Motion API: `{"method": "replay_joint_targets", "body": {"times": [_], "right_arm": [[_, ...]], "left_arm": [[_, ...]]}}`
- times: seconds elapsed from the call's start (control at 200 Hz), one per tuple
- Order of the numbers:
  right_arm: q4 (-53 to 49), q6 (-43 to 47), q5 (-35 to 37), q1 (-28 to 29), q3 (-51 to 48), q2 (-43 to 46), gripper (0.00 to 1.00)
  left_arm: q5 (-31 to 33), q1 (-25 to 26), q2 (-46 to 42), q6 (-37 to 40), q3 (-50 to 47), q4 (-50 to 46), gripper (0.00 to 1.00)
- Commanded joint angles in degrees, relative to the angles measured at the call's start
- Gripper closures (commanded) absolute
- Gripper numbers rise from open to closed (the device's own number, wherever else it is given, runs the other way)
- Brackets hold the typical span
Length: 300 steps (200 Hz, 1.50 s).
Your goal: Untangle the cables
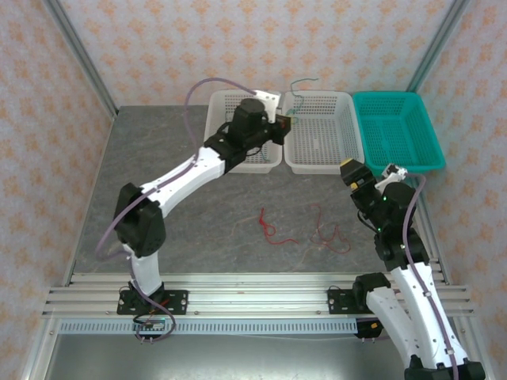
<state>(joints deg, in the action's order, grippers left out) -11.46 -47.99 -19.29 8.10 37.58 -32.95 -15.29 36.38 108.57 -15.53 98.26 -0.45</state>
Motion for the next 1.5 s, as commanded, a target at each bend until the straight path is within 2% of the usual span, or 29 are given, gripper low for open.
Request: {"method": "replay_joint_targets", "body": {"times": [0.0,0.185,0.22,0.27,0.365,0.41,0.48,0.565,0.666,0.811,0.971,1.176,1.301,1.396,1.496], "right_arm": [[-0.6,-0.7,3.4,0.1,-0.1,2.0,0.19],[-3.3,-0.4,4.2,0.1,0.1,3.9,0.19],[-4.3,0.1,4.2,0.1,0.4,4.0,0.19],[-5.8,1.1,4.3,0.1,0.9,3.9,0.19],[-8.1,3.0,4.6,0.0,1.7,3.3,0.19],[-8.8,4.1,4.5,0.1,2.3,2.4,0.19],[-9.2,6.9,3.1,0.1,3.9,-0.7,0.19],[-11.3,12.6,-0.5,0.2,9.1,-9.2,0.23],[-17.8,20.7,-3.4,2.9,21.5,-23.7,0.34],[-26.3,35.8,1.5,13.8,42.7,-44.7,0.36],[-33.2,48.2,4.9,18.9,64.1,-67.5,0.40],[-45.3,56.5,7.7,21.7,94.3,-95.9,0.39],[-51.1,59.7,8.6,22.9,110.2,-109.7,0.33],[-50.9,61.3,11.7,23.1,117.2,-116.6,0.27],[-48.4,62.5,12.0,23.1,117.6,-119.1,0.27]], "left_arm": [[-0.9,1.3,7.5,-0.4,7.2,1.9,1.00],[-1.6,2.0,22.1,-3.3,22.3,-0.5,1.00],[-1.6,2.2,23.6,-3.2,24.5,-1.4,0.87],[-1.2,2.5,24.4,-2.7,26.3,-2.5,0.63],[-0.3,3.0,21.9,-1.1,26.0,-4.2,0.23],[0.1,2.9,19.0,-0.5,23.6,-4.1,0.14],[0.8,2.7,11.6,0.3,15.7,-2.1,0.06],[1.1,1.5,-0.5,0.1,3.5,0.4,0.04],[4.8,-0.3,-15.2,1.4,-8.0,-4.0,0.02],[11.9,-1.2,-35.2,6.2,-21.2,-15.2,0.01],[17.2,-1.6,-51.3,8.1,-31.3,-28.1,0.01],[20.1,-2.0,-61.1,6.7,-38.3,-36.0,0.01],[19.9,-2.3,-63.3,6.6,-40.8,-36.2,0.01],[18.8,-2.4,-63.5,6.2,-42.5,-34.7,0.01],[18.2,-2.4,-63.4,5.5,-43.7,-33.4,0.01]]}}
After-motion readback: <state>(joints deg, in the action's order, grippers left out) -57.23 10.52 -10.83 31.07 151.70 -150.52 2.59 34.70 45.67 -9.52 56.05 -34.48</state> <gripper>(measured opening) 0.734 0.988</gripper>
